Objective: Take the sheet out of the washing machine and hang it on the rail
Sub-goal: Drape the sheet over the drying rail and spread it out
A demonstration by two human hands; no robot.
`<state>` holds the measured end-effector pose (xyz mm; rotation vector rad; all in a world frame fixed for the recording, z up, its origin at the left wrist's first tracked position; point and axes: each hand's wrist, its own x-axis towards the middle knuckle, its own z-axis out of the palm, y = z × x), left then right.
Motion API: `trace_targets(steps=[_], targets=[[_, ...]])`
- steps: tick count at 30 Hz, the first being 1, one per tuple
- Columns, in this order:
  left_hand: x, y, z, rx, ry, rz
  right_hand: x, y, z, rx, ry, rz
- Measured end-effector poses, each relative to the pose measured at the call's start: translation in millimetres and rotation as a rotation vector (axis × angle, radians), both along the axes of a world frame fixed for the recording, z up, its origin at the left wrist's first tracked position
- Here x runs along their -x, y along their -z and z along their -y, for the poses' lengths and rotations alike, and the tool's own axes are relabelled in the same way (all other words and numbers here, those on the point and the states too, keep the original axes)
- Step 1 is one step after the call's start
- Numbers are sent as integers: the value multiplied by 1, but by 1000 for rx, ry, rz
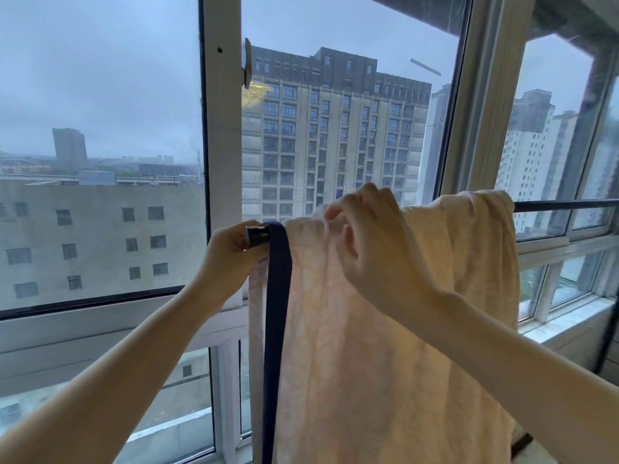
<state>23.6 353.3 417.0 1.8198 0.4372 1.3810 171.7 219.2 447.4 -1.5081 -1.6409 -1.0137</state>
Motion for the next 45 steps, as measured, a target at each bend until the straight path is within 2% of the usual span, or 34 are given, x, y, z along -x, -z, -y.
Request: trace_targets(steps=[5,8,11,16,21,23,28,34,38,45], targets=[[8,8,1,-9,-8,16,40,21,-2,59,-164,-77],[12,13,-1,-44,-28,8,56,29,-10,30,18,-81],[10,21,-5,-54,-88,-9,65,38,-20,111,208,-82],[11,36,-5,-57,-120,-85,65,47,-25,87,224,-82],[18,63,-10,28,-98,-142,37,66,-17,117,245,-123],[19,88,-11,51,-88,-201,33,85,-15,166,260,-138],[27,163,-11,111,-141,-310,33,151,-8,433,237,-183],[38,234,1,255,-13,-465,41,208,-6,719,-5,-497],[44,270,6,349,13,-624,43,239,-6,904,-11,-687],[56,301,-17,303,-109,-742,36,254,-7,912,-114,-829]])
